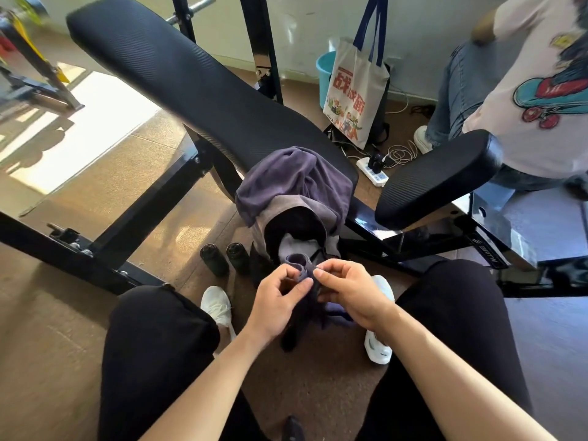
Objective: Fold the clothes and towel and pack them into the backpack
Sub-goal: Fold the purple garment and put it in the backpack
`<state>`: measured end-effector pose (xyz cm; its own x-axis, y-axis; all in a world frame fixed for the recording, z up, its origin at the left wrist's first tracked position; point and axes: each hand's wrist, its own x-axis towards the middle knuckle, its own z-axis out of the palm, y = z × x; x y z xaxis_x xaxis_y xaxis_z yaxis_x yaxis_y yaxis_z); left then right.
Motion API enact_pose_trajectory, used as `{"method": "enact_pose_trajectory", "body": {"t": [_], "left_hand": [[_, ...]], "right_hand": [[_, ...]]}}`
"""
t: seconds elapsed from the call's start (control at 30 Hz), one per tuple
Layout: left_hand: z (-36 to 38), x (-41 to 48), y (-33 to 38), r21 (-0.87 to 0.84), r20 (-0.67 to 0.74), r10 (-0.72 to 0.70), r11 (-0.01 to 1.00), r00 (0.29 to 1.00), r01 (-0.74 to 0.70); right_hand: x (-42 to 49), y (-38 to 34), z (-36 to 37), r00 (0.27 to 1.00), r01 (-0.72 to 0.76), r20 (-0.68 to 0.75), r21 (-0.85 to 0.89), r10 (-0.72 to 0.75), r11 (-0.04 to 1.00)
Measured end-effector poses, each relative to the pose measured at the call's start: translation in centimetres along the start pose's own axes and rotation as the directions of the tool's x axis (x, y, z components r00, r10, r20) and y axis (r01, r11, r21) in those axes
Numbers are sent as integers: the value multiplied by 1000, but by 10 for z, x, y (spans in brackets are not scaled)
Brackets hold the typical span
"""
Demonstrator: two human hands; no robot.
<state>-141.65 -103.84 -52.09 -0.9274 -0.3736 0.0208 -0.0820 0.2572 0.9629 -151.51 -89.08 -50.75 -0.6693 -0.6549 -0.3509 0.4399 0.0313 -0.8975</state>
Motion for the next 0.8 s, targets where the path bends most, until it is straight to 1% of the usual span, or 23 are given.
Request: {"method": "enact_pose_trajectory", "body": {"t": [0.03,0.1,0.13,0.17,0.2,0.23,0.27,0.3,0.37,0.43,0.47,0.5,0.53,0.63,0.73,0.8], "left_hand": [[0,0,0,-14,3,-4,1000,1000,4],[-2,1,1,-60,-7,-16,998,1000,16],[-3,2,3,-86,-7,-24,996,1000,23],[-4,2,4,-108,0,-32,994,999,32],[-5,2,5,-123,16,-39,992,999,40],[-5,2,5,-133,36,-44,990,998,48],[-5,1,6,-136,58,-47,989,997,55],[-6,1,6,-138,80,-48,989,996,59],[-8,2,6,-125,113,-39,991,993,54],[-12,5,5,-95,137,-23,995,990,36],[-12,6,3,-80,150,-15,996,989,28],[-13,6,2,-72,163,-13,997,987,25],[-13,7,1,-67,168,-11,998,986,23],[-13,7,1,-63,123,-11,998,992,19],[-14,8,-4,-55,85,-15,998,996,20],[-13,6,-10,-52,80,-35,998,996,39]], "right_hand": [[0,-1,1,1000,-12,29,40,10,999],[0,-3,2,998,-40,43,135,34,990],[0,-3,2,999,-11,36,119,7,993],[1,-2,2,998,56,18,19,-56,998],[1,0,1,989,149,7,-128,-150,980],[1,1,1,968,244,15,-287,-250,926],[1,1,0,942,318,36,-406,-333,857],[2,-1,-2,920,370,68,-475,-386,799],[2,-6,-8,897,430,154,-522,-414,737],[4,-9,-14,888,454,237,-584,-394,673],[5,-8,-17,883,464,262,-621,-390,632],[5,-7,-18,884,459,268,-643,-382,613],[5,-6,-19,896,436,248,-649,-368,624],[3,-9,-18,934,348,148,-585,-325,733],[0,-18,-19,938,336,98,-486,-332,807],[-3,-24,-20,937,338,71,-436,-343,834]]}}
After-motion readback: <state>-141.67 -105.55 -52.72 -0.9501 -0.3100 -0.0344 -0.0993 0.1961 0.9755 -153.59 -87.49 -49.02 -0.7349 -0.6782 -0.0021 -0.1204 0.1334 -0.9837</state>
